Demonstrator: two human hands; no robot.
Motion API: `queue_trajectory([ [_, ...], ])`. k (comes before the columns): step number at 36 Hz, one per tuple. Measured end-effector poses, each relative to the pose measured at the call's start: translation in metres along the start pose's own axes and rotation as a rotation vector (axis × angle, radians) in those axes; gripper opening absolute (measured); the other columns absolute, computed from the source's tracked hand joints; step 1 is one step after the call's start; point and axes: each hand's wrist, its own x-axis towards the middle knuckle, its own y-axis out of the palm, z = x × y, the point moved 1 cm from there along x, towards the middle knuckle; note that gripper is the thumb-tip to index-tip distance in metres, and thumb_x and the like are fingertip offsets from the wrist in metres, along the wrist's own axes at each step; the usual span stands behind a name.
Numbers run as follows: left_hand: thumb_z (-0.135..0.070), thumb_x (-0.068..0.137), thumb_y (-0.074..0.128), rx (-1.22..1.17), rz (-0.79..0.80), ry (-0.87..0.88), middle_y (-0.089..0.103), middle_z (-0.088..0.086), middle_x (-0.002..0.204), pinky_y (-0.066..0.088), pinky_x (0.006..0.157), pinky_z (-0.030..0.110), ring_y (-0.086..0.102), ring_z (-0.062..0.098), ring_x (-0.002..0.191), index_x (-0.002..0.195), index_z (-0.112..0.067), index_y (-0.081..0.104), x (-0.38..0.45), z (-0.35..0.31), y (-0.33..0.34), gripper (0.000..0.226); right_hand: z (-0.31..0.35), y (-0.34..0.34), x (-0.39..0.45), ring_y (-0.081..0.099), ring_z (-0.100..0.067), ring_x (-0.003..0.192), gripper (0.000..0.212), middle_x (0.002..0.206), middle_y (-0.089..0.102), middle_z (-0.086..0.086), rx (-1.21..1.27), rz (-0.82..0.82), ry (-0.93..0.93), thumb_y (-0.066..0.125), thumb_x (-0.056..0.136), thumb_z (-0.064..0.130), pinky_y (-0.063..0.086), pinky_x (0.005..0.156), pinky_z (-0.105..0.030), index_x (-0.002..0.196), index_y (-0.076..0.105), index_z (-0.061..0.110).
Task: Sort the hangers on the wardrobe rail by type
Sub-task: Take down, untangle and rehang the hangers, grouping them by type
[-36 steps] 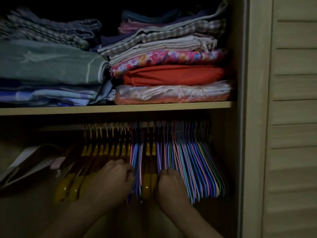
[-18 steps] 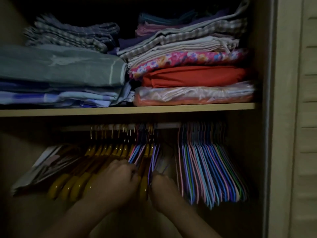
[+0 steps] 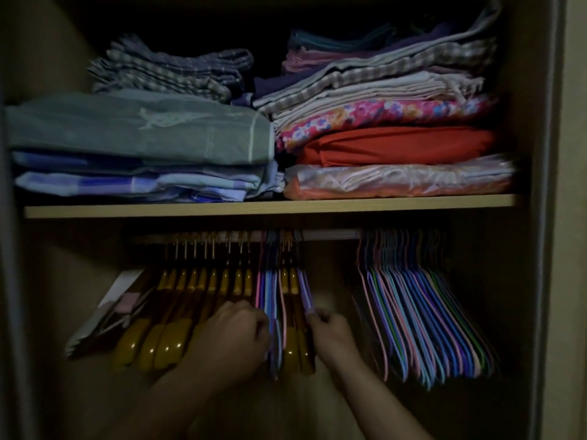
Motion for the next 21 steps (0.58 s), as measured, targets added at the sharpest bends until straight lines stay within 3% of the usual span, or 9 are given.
queue_trajectory([
  [2, -0.037, 0.103, 0.045, -0.003, 0.005, -0.005, 0.051, -0.012, 0.123, 0.039, 0.098, 0.023, 0.042, 0.005, 0.118, 0.126, -0.034, 0.058, 0.0, 0.003, 0.0, 0.026, 0.002, -0.007, 0.002, 0.051, -0.01, 0.054, 0.025, 0.071, 0.06, -0.001, 0.041, -0.024, 0.049, 0.048, 0.103, 0.025, 0.036, 0.042, -0.016, 0.088, 0.064, 0.014],
  [4, -0.037, 0.103, 0.045, -0.016, 0.01, -0.002, 0.051, -0.014, 0.121, 0.038, 0.095, 0.023, 0.04, 0.003, 0.114, 0.125, -0.036, 0.058, 0.0, 0.006, 0.002, 0.026, 0.001, -0.013, 0.005, 0.049, -0.012, 0.05, 0.025, 0.066, 0.057, -0.003, 0.069, -0.049, 0.072, 0.051, 0.101, 0.023, 0.034, 0.043, -0.018, 0.08, 0.062, 0.014],
  [9, -0.038, 0.101, 0.047, -0.037, 0.019, 0.008, 0.047, -0.019, 0.112, 0.034, 0.086, 0.019, 0.037, -0.002, 0.106, 0.123, -0.039, 0.058, 0.0, 0.009, 0.007, 0.024, 0.0, -0.023, 0.005, 0.055, -0.017, 0.062, 0.019, 0.071, 0.059, -0.004, 0.061, -0.065, 0.083, 0.057, 0.097, 0.021, 0.04, 0.053, -0.022, 0.079, 0.061, 0.017],
  [13, -0.038, 0.102, 0.046, -0.055, 0.041, 0.041, 0.048, -0.018, 0.11, 0.038, 0.091, 0.02, 0.039, 0.0, 0.106, 0.121, -0.038, 0.06, -0.002, 0.005, 0.007, 0.024, 0.0, -0.023, 0.003, 0.055, -0.016, 0.07, 0.015, 0.08, 0.059, -0.005, 0.01, -0.102, 0.061, 0.052, 0.099, 0.019, 0.041, 0.059, -0.026, 0.088, 0.06, 0.016],
  [16, -0.036, 0.102, 0.047, -0.077, 0.038, 0.055, 0.044, -0.019, 0.108, 0.037, 0.092, 0.019, 0.037, -0.001, 0.104, 0.123, -0.037, 0.06, -0.004, 0.003, 0.006, 0.025, 0.006, -0.024, -0.004, 0.054, -0.008, 0.079, 0.016, 0.091, 0.06, 0.0, -0.079, -0.201, -0.076, 0.044, 0.103, 0.02, 0.038, 0.061, -0.022, 0.096, 0.058, 0.021],
  [21, -0.033, 0.103, 0.046, -0.139, 0.022, 0.062, 0.046, -0.021, 0.111, 0.037, 0.096, 0.019, 0.038, -0.002, 0.11, 0.122, -0.039, 0.057, -0.011, -0.001, -0.002, 0.022, 0.038, -0.032, 0.008, 0.05, -0.007, 0.075, 0.013, 0.085, 0.054, 0.005, -0.254, -0.263, -0.158, 0.044, 0.104, 0.022, 0.033, 0.056, -0.021, 0.097, 0.054, 0.019],
])
